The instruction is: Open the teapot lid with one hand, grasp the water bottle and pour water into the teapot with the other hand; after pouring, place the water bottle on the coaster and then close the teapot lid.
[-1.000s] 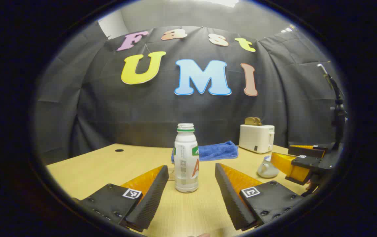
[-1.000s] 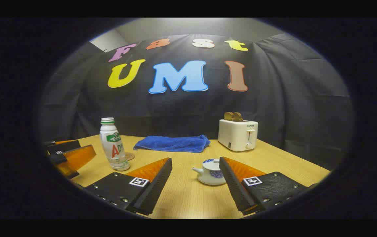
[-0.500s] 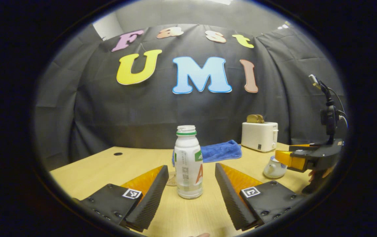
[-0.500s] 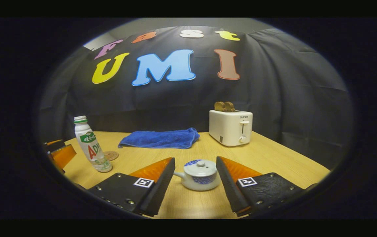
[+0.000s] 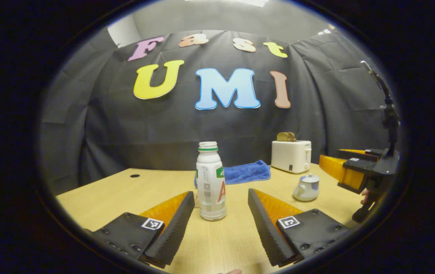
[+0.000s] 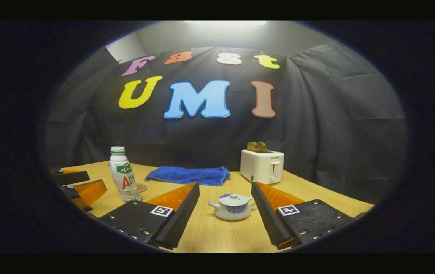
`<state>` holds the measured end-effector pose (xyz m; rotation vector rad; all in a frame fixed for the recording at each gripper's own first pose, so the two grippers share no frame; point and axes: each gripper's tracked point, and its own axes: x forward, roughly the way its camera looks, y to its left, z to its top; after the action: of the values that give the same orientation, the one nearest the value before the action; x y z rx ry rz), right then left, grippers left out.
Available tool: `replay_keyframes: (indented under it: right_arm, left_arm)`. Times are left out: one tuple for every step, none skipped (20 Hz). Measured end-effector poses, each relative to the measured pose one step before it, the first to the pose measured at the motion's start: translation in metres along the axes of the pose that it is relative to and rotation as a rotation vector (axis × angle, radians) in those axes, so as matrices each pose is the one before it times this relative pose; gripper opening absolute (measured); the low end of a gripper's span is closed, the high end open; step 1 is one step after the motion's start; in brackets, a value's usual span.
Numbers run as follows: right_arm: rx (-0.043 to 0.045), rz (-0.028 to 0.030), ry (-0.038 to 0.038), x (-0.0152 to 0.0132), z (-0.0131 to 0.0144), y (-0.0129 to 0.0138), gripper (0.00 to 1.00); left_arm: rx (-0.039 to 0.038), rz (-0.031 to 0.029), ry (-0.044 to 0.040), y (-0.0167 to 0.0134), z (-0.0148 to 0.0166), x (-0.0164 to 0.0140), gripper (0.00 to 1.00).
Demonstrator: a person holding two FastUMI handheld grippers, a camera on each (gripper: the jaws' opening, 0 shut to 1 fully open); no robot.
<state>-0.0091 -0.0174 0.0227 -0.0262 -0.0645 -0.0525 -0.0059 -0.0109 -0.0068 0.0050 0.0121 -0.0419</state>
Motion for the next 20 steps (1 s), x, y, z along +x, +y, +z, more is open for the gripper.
replay_keyframes:
  right_arm:
    - [0.00372, -0.00515, 0.02930, 0.00840, -0.00644, -0.00442, 0.84]
    - [0.00753, -0.00365, 0.02479, 0.00838, -0.00576, -0.00268, 0.85]
    - [0.00717, -0.00142, 0.01581, 0.00775, -0.00499, -0.00146, 0.85]
    - [0.00178, -0.00151, 0.01211, 0.00880, -0.00262, -0.00101, 0.85]
    - [0.00001, -0.00474, 0.01128, 0.00684, -0.00205, -0.00217, 0.85]
    - [0.00297, -0.00577, 0.00992, 0.00676, -0.00108, -0.00079, 0.84]
    - [-0.00135, -0.00004, 0.01886, 0.00656, -0.00297, -0.00014, 0.84]
    - [-0.00536, 0.00323, 0.01123, 0.00674, -0.00067, 0.00003, 0.84]
    - [-0.00678, -0.00149, -0.00046, 0.00486, 0.00223, -0.00126, 0.84]
    - [-0.00479, -0.00490, 0.00369, 0.00572, 0.00102, -0.00221, 0.82]
    - [-0.00053, -0.00669, 0.01307, 0.00506, -0.00183, -0.00218, 0.82]
    - [0.00032, -0.02015, 0.02137, 0.00510, -0.00639, -0.00429, 0.79]
    - [0.00044, -0.00491, 0.02002, 0.00489, -0.00650, -0.00269, 0.48]
    - [0.00368, 0.01497, -0.00162, -0.00226, 0.00175, 0.00155, 0.28]
    - [-0.00498, -0.00122, -0.00111, 0.00147, 0.00052, 0.00021, 0.36]
    - [-0.02491, -0.00174, 0.00289, -0.00087, -0.00142, 0.00073, 0.35]
    - [-0.02695, -0.00451, -0.00444, -0.00061, 0.00035, -0.00076, 0.35]
    - [-0.01518, -0.00280, -0.00023, 0.00014, 0.00137, 0.00047, 0.35]
    - [0.00474, 0.02926, -0.00521, 0.00457, -0.00311, 0.00513, 0.35]
    - [-0.00096, -0.01065, 0.00296, -0.02498, 0.01117, -0.00141, 0.20]
  left_arm:
    - [-0.00060, 0.00413, 0.00097, 0.00103, 0.00101, 0.00403, 0.99]
    - [0.00203, -0.00005, 0.00331, 0.00064, -0.00093, 0.00387, 0.88]
    - [0.00076, -0.00294, 0.00114, -0.00010, 0.00023, 0.00274, 0.88]
    - [-0.00178, -0.00086, 0.00092, 0.00122, -0.00101, 0.00425, 0.99]
    - [-0.00063, -0.00026, 0.00231, 0.00230, 0.00014, 0.00324, 0.99]
    - [-0.00137, 0.00382, 0.00761, 0.00291, -0.00238, 0.00451, 0.99]
    - [-0.00727, 0.00276, 0.00379, 0.00284, -0.00059, 0.00453, 0.94]
    - [-0.01528, -0.00146, -0.00373, 0.00174, 0.00014, 0.00362, 0.96]
    - [-0.01540, 0.00515, -0.00779, 0.00369, 0.00279, 0.00121, 0.99]
    - [-0.00742, 0.01010, -0.00375, 0.00488, 0.00039, 0.00238, 0.99]
    - [-0.00045, 0.00923, 0.00429, 0.00415, 0.00059, 0.00266, 0.99]
    - [0.00038, 0.00241, 0.00278, 0.00191, -0.00111, 0.00177, 0.99]
    - [0.00150, 0.00556, 0.00260, 0.00338, 0.00037, 0.00078, 0.99]
    - [0.00216, 0.00487, 0.00313, 0.00318, -0.00121, -0.00044, 0.99]
    - [0.00004, -0.00015, 0.00164, 0.00117, 0.00022, 0.00020, 0.99]
    - [-0.00013, -0.00020, -0.00153, 0.00008, -0.00002, 0.00007, 0.99]
    - [0.00326, -0.00134, -0.00290, -0.00061, 0.00208, 0.00000, 0.99]
    - [0.00653, -0.00014, -0.00129, -0.00010, -0.00030, -0.00149, 0.99]
    - [0.00873, -0.00180, 0.00005, -0.00086, 0.00051, -0.00045, 0.99]
    - [0.00872, -0.00211, 0.00339, -0.00064, -0.00116, -0.00018, 0.99]
